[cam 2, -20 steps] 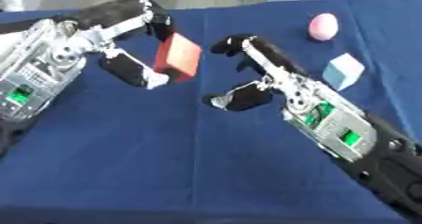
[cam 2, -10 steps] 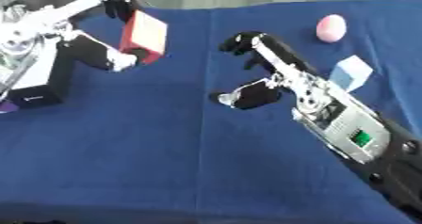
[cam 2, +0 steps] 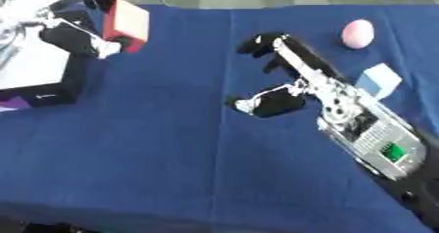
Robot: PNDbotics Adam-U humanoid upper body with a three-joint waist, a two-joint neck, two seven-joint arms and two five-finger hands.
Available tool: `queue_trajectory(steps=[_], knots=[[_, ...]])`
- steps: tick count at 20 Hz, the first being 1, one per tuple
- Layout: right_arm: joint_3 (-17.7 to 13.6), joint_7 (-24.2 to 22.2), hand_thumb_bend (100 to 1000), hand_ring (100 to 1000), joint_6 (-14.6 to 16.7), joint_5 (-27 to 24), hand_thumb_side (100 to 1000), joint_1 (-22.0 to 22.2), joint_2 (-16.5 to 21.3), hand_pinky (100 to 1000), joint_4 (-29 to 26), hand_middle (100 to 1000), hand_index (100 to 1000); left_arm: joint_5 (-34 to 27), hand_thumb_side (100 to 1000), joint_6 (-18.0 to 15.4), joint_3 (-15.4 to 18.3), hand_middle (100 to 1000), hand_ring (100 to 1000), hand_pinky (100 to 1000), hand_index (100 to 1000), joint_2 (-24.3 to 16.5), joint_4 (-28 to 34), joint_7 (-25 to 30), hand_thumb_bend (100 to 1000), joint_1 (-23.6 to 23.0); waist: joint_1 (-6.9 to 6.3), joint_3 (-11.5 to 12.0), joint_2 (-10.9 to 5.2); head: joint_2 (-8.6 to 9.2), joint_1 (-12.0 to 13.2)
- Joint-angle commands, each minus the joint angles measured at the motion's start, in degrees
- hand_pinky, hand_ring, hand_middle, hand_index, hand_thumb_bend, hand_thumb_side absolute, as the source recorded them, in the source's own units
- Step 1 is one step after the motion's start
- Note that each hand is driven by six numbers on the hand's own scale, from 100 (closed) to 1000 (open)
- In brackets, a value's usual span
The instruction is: Pick up the objects with one hand, pass them to the other hand, and then place them into the box on the other side of the table.
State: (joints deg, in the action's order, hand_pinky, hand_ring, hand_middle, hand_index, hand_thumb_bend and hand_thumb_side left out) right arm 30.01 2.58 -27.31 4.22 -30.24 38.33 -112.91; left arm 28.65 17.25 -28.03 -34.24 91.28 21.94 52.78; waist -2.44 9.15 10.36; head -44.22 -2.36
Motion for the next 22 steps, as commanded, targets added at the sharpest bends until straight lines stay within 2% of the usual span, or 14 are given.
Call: queue_trajectory(steps=[1,9,14,22], knots=[[-1.04,0.01,574,819,1.10,0.25,100,-0.76,1.22,677,-1.61,749,761,0.88,100,0.74,2.88,521,646,697,438,-4.09,-1.96,-1.64,164,0.53,1.04,-0.26,0.07,0.10,1.76],[-0.88,0.08,568,818,3.72,1.53,100,-0.92,0.82,682,-1.68,748,765,1.05,100,0.41,5.98,521,647,697,438,-7.65,-6.65,-5.35,150,-0.27,2.51,-1.11,1.51,0.10,3.51],[-1.12,0.37,561,817,4.27,2.33,100,-0.76,0.89,681,-1.68,747,764,1.22,100,0.89,8.33,522,647,698,438,-9.11,-8.99,-7.36,141,-1.59,2.92,-1.46,1.99,0.29,4.43],[-1.53,1.23,558,816,4.79,1.77,100,-0.77,1.13,680,-1.68,747,763,2.44,100,1.39,11.42,522,647,697,437,-10.22,-12.29,-10.74,145,-2.87,2.99,-1.59,2.17,2.17,6.37]])
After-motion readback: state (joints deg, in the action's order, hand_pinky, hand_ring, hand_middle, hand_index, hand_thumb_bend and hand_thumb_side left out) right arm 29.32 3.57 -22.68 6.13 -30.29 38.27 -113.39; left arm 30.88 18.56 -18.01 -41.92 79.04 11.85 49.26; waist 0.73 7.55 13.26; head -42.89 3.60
